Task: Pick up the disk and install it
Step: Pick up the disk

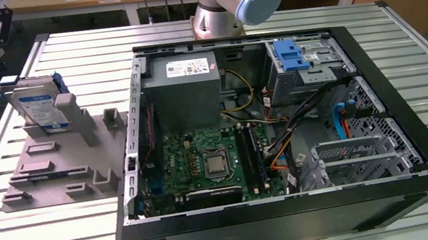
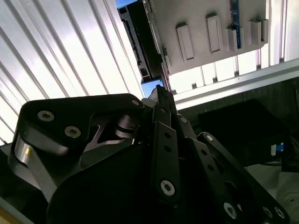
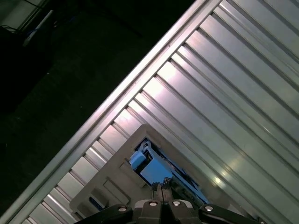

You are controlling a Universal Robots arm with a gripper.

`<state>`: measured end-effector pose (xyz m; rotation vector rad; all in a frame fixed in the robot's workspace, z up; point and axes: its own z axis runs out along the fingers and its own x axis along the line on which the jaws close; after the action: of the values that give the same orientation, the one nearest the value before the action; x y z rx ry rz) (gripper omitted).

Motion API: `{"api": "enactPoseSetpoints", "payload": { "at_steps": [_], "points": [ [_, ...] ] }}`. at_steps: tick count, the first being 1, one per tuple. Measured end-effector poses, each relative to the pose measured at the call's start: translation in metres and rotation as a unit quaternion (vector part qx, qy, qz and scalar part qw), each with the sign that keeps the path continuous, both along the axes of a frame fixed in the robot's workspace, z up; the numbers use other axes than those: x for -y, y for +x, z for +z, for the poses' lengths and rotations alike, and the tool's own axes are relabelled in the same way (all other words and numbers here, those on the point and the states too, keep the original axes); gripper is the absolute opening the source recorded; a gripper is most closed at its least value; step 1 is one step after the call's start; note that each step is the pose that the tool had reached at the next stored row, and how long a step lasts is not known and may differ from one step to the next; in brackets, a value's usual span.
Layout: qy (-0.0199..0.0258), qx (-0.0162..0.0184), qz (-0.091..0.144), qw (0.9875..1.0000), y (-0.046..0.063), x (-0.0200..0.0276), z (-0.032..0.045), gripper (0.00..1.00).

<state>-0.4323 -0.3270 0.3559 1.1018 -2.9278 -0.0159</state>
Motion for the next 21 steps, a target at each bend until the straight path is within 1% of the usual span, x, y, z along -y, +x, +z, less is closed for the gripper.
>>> {"api": "enactPoseSetpoints", "payload": {
  "at_steps": [3,17,21],
  "points": [
    [0.0000,0.0000,0.008,1.0000,0.0000,0.0000,0.0000,0.11],
    [0.0000,-0.0001,0.009,1.0000,0.0000,0.0000,0.0000,0.11],
    [0.0000,-0.0001,0.015,0.9999,0.0000,0.0000,0.0000,0.11]
  ]
}}
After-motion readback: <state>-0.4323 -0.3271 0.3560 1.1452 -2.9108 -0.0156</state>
